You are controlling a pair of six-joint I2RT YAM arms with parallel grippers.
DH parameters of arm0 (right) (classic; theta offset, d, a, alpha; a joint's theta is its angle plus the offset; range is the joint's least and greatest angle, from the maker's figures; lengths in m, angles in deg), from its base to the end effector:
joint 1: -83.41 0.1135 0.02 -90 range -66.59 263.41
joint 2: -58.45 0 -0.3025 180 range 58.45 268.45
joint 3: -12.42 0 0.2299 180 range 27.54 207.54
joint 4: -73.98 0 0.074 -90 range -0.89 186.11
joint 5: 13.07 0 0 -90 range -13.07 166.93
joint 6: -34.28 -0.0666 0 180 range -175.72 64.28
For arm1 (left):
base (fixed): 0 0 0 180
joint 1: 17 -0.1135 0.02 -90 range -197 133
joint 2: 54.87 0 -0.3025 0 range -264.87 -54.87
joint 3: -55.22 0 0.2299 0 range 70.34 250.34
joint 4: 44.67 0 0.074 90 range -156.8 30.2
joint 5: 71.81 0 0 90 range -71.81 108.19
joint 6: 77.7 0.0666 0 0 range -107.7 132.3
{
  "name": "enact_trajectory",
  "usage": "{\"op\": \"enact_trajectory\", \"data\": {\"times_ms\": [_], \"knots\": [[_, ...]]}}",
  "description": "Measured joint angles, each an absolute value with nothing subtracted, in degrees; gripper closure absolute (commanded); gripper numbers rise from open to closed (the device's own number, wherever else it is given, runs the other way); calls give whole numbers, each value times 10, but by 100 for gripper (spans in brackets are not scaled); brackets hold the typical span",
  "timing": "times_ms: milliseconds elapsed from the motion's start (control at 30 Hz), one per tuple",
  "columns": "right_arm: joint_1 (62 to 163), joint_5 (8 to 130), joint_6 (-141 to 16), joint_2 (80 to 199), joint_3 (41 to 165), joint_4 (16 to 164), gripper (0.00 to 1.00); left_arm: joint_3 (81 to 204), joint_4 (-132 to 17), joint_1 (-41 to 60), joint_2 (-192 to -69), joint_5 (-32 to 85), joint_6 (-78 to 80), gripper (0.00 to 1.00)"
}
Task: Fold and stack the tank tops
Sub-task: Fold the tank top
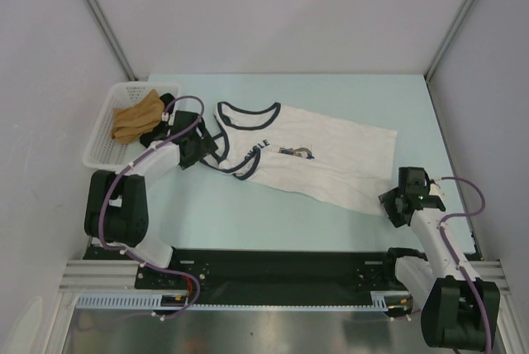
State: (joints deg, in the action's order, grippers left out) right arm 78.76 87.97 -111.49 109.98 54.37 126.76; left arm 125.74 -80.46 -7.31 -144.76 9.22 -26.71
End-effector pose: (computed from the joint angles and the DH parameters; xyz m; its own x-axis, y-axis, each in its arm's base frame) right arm 0.1217 -0.0227 0.1886 -0.3577 0.8433 -0.4012 0.8246 0.4869 0.2881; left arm 0.3134 -0.0430 0.2250 -0.6780 -0.5150 -0.5245 -0.4483 0.8552 -0.2602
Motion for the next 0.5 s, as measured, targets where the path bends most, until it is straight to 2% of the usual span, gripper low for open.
{"op": "enact_trajectory", "data": {"times_ms": [167,233,367,400,467,500], "knots": [[789,880,-1141,1102,518,1265,46,1257,-791,-75,-1458,94,-268,17],[789,880,-1150,1107,514,1258,50,1257,-788,-75,-1460,94,-268,17],[789,879,-1165,1128,513,1232,80,1255,-782,-75,-1461,94,-267,17],[788,880,-1167,1133,513,1227,91,1255,-782,-75,-1461,94,-268,16],[780,878,-1170,1142,513,1222,100,1253,-781,-75,-1461,94,-267,17],[770,872,-1169,1144,514,1220,100,1252,-779,-75,-1461,94,-267,16]]}}
